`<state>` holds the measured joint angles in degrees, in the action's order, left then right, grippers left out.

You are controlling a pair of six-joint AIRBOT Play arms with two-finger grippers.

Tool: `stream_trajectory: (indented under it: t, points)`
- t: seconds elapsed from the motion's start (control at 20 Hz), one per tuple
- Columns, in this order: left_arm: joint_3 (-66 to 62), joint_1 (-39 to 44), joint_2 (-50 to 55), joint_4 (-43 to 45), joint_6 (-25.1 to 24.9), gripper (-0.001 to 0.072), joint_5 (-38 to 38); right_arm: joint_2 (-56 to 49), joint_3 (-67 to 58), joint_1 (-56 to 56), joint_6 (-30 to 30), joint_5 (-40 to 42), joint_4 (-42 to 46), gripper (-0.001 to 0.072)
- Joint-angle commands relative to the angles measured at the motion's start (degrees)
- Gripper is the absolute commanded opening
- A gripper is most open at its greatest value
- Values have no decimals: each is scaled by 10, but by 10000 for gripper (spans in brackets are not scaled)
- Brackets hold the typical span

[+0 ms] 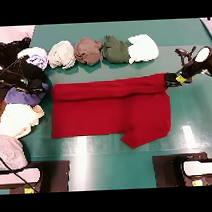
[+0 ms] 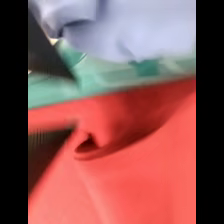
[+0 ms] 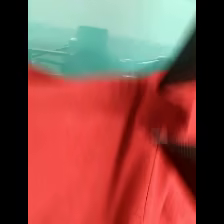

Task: Fold the shirts.

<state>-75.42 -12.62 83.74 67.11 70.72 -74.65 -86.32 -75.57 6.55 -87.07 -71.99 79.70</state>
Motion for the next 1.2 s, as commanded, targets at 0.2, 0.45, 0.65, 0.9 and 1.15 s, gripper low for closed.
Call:
stream_trajectory:
  t: [0.2,0.45,0.65,0.9,1.15]
  points:
    - [26,1,-38,3,45,484,-95,69,24,7,0,-54,-7,483]
    - [225,1,-153,1,43,485,-65,123,24,52,42,-92,-97,437]
    - [344,1,-176,2,39,485,-31,136,24,65,42,-94,-111,437]
    - [411,1,-176,-6,38,485,10,136,24,65,43,-102,-112,437]
    - [421,1,-176,-38,38,356,38,136,24,65,43,-114,-112,437]
